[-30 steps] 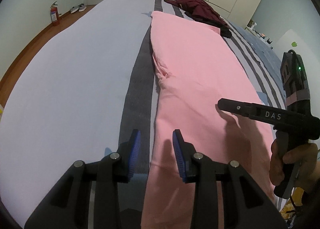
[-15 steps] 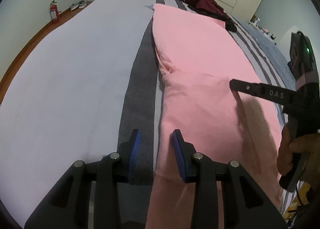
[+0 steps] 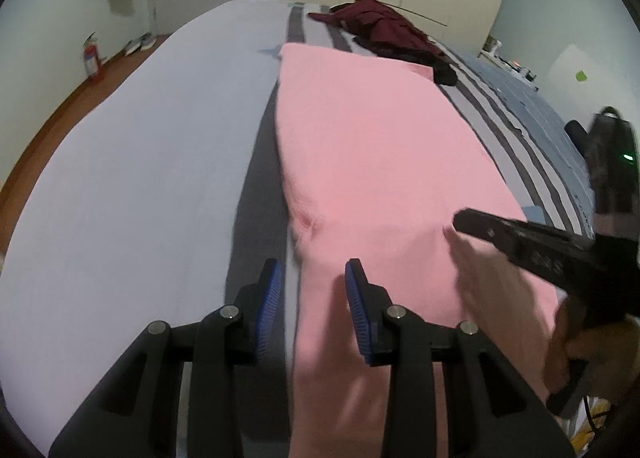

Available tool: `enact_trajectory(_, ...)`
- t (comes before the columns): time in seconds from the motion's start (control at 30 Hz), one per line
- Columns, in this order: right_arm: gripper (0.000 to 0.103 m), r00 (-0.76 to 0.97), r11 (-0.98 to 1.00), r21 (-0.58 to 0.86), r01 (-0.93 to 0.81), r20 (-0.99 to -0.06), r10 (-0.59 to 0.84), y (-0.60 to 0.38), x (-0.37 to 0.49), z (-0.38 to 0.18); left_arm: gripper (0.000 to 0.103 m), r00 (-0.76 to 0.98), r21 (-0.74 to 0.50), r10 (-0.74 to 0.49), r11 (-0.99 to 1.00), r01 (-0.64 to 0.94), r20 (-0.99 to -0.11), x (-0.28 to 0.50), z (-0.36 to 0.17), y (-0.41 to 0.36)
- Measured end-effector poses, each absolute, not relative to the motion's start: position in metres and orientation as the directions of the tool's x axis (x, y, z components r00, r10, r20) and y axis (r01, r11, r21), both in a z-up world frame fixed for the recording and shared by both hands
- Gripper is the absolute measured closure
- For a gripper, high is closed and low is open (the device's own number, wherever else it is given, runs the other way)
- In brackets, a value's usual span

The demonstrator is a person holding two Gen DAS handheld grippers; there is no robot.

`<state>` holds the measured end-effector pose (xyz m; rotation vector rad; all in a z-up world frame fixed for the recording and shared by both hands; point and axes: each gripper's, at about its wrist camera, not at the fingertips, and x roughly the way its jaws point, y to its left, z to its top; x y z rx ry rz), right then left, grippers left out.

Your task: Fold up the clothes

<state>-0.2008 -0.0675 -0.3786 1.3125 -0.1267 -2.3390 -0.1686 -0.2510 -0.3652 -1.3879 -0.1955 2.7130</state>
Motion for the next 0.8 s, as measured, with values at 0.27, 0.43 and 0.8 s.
enact_trajectory(0.27,0.097,-0.400,-0.834,0.387,0.393,-0.745,-0.534,-0.072,-0.182,-0.363,0.073,-0.542,-0.066,0.063,-0.998,-0.014,-0.838,-0.206,-0.392,-0.250)
enact_trajectory(0.43,0.097,-0.336,-0.821,0.393,0.413,-0.773,-0.539,-0.094,-0.172,-0.383,0.073,-0.542,-0.082,0.075,-0.997,-0.011,-0.837,-0.203,-0.397,-0.262)
enact_trajectory(0.8,0.101,-0.381,-0.858,0.378,0.347,-0.780,-0.497,-0.102,-0.200,-0.411,0.073,-0.556,-0.014,0.050,-0.998,-0.068,-0.830,-0.222,-0.394,-0.250)
